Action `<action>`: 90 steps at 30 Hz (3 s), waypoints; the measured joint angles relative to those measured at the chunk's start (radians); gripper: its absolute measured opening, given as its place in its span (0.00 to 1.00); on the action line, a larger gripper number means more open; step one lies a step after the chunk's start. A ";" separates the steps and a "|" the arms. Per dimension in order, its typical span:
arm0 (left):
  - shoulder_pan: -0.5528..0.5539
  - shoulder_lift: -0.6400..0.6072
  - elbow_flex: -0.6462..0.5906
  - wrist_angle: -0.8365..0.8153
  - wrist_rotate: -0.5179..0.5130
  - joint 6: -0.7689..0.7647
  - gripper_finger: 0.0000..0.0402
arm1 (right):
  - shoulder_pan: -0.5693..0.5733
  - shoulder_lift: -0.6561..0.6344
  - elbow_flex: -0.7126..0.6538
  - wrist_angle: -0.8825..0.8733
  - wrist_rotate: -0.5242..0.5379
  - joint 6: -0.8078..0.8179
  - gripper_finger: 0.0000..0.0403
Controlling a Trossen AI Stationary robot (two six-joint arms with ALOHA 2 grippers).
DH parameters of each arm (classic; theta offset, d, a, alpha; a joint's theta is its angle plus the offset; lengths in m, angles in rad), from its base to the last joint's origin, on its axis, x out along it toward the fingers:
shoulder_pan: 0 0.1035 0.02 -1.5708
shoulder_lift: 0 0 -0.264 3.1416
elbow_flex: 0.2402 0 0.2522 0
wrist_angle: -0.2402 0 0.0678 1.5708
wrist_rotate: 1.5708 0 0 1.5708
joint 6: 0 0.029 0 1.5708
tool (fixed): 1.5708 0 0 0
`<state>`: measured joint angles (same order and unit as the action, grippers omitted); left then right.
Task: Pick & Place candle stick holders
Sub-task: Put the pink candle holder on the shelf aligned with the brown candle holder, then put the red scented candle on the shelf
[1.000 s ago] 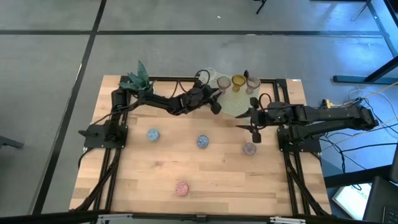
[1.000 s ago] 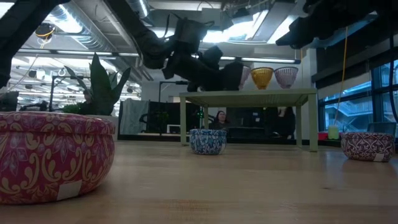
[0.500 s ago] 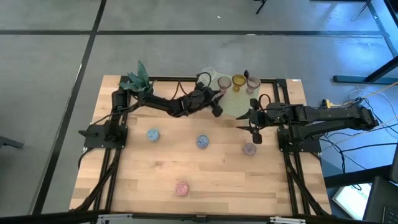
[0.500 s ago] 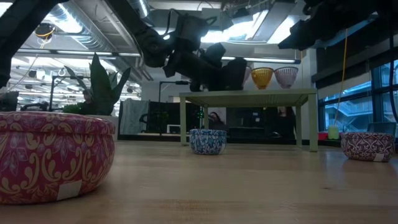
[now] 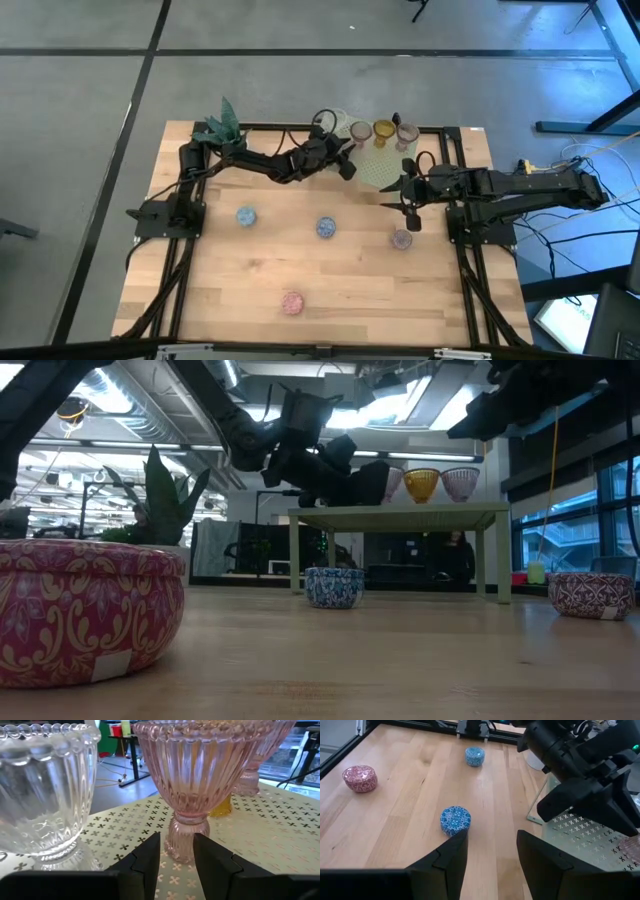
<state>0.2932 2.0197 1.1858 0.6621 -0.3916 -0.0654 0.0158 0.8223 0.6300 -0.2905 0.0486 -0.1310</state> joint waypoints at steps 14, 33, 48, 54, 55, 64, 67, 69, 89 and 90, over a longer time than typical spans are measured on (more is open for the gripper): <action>-0.063 0.000 0.000 0.000 -0.056 0.063 0.28 | 0.000 0.000 0.000 0.001 0.000 0.000 0.43; -0.017 0.000 0.028 0.010 0.077 0.037 0.28 | 0.000 0.000 0.000 0.001 0.000 -0.007 0.43; 0.013 0.000 0.029 0.008 0.072 0.035 0.28 | 0.000 0.000 0.000 0.002 0.000 -0.007 0.43; 0.023 0.000 0.029 0.008 0.072 0.034 0.28 | 0.000 0.000 0.000 0.002 0.000 -0.007 0.43; 0.025 0.000 0.029 0.008 0.072 0.035 0.28 | 0.000 0.000 0.000 0.002 0.000 -0.008 0.43; 0.044 0.000 0.030 0.008 0.071 0.026 0.28 | 0.000 0.000 0.000 0.002 0.000 -0.007 0.43; 0.046 0.000 0.030 0.008 0.071 0.026 0.28 | 0.000 0.000 0.000 0.002 0.000 -0.008 0.43; 0.045 0.000 0.030 0.008 0.071 0.026 0.28 | 0.000 0.000 0.000 0.002 0.000 -0.008 0.43; -0.131 -0.036 0.032 -0.178 -0.364 0.145 0.28 | 0.000 0.000 0.000 -0.044 0.000 0.026 0.43; -0.136 -0.046 0.031 -0.226 -0.398 0.112 0.28 | 0.000 0.000 0.000 -0.047 0.000 0.043 0.43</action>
<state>0.1568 1.9738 1.2173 0.4360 -0.7894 0.0467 0.0162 0.8227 0.6300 -0.3376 0.0490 -0.0881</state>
